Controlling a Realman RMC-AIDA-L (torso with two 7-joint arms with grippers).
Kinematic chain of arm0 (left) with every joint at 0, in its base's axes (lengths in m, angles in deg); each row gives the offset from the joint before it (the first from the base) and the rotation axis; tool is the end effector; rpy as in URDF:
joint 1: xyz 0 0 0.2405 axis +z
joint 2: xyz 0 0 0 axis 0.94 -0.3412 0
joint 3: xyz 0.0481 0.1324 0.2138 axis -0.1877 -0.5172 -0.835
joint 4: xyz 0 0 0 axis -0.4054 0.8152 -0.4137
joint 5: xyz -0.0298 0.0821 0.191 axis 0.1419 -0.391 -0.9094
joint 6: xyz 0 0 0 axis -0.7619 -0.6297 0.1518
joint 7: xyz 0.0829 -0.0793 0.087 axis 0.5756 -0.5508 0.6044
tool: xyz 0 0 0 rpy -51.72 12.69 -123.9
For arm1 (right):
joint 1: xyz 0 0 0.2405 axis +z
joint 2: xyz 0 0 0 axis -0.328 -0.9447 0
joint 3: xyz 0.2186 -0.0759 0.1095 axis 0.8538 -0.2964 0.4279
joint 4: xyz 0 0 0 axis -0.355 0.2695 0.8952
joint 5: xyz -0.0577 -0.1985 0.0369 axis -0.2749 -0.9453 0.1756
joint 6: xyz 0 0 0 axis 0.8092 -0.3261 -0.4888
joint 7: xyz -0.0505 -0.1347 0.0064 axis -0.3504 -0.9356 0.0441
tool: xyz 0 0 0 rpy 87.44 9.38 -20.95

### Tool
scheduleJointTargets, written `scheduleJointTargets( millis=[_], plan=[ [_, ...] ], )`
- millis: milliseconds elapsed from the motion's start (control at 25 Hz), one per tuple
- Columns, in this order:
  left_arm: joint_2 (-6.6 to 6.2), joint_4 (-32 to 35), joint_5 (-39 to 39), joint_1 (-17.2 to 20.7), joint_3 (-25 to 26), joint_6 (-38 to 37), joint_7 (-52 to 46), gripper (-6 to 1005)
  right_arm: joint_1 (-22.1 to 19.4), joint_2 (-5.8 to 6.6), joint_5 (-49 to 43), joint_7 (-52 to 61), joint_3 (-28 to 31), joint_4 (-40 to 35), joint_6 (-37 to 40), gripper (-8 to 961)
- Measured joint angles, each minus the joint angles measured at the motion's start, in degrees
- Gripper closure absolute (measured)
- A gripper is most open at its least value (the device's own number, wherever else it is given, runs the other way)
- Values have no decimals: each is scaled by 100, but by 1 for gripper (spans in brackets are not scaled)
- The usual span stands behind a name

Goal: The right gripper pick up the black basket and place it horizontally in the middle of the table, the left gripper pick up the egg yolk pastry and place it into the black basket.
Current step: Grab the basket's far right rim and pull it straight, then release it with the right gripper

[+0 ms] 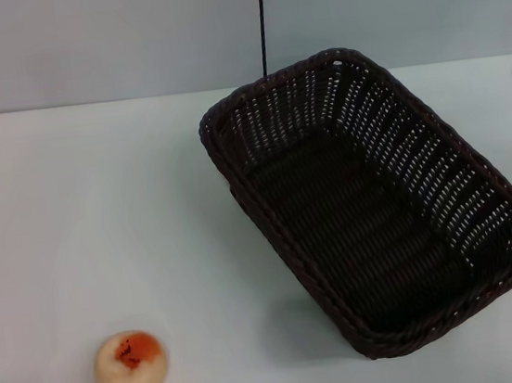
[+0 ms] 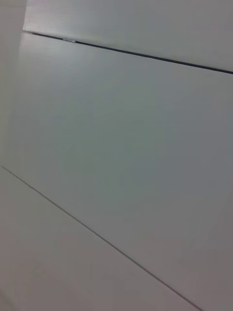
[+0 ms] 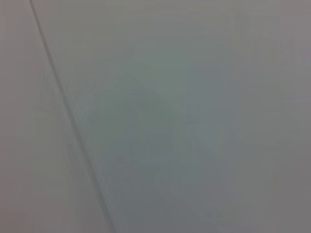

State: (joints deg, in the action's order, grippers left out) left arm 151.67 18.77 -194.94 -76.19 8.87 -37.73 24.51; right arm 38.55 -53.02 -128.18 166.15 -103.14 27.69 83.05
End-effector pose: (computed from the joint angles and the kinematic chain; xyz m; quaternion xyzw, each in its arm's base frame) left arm -0.3705 0.1628 0.0983 -0.4328 -0.1661 -0.5473 0.6968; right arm 0.2964 0.3098 0.1557 -0.7769 0.2841 0.4313 0.3601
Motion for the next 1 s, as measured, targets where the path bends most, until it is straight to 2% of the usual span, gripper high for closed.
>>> scheduleJointTargets(
  millis=[40, 80, 160, 200, 240, 280, 400, 440, 600, 640, 1000],
  plan=[
    [1, 3, -5, 0, -9, 7, 0, 264, 115, 50, -633, 926, -61, -779, 111, 454],
    [1, 7, -9, 0, -20, 19, 0, 264, 115, 50, -633, 926, -61, -779, 111, 454],
    [3, 21, -12, -1, -34, 39, 0, 265, 280, 127, -1178, 1584, -148, -1337, 293, 454],
    [6, 24, -14, -2, -36, 46, 2, 265, 414, 197, -1533, 1907, -214, -1570, 462, 453],
    [7, 31, -13, -1, -37, 50, 5, 265, 746, 359, -2215, 2319, -296, -1817, 885, 453],
    [9, 32, -15, -2, -43, 54, 10, 265, 746, 359, -2215, 2319, -296, -1817, 885, 453],
    [10, 37, -15, -6, -85, 68, 21, 265, 1332, 565, -3295, 2813, -363, -1918, 1560, 452],
    [10, 36, -16, -10, -119, 73, 27, 265, 1641, 614, -3876, 3018, -499, -1947, 1751, 452],
    [18, 36, -15, -7, -198, 126, 50, 266, 1800, 608, -4219, 3165, -864, -2060, 1791, 451],
    [19, 37, -15, -2, -205, 139, 50, 266, 1832, 595, -4273, 3218, -1172, -2097, 1777, 431],
    [31, 33, -16, 25, -374, 279, 59, 267, 2111, 578, -4844, 3393, -1935, -1541, 1694, 251]
  ],
)
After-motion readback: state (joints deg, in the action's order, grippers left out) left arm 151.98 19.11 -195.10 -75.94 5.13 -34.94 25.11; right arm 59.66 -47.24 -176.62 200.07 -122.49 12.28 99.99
